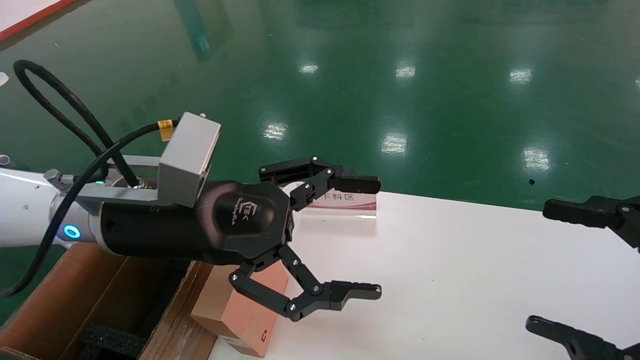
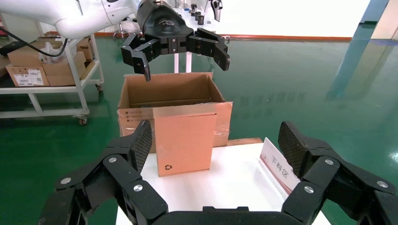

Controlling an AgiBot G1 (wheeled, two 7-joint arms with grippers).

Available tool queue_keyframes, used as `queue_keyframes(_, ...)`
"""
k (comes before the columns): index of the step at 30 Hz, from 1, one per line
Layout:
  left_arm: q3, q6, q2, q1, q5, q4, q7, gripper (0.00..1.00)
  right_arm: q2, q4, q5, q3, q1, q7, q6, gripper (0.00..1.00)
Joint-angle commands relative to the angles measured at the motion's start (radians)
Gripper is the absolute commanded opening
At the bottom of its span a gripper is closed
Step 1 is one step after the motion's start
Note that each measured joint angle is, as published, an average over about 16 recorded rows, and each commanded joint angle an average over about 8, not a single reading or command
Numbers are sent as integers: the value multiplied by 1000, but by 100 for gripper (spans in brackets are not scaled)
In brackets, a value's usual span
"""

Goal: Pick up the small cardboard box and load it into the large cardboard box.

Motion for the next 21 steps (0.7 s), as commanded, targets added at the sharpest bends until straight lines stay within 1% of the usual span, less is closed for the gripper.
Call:
queue_keyframes(1,0,0,1,0,-1,0,1,100,0,0,0,0,0,0,0,100)
queue_keyframes(8,4,-7,-8,-1,9,-3,-13,100,0,0,0,0,0,0,0,100)
queue_keyframes(13,21,-18,-31,-17,50,-18,-56,100,0,-1,0,-1,1,-1,0,100)
queue_keyframes(17,60,-20,-57,-70,138,-41,-135,100,0,-1,0,-1,1,-1,0,100)
queue_keyframes(21,127,5,-66,-175,276,-57,-261,100,0,-1,1,-1,1,-1,0,100)
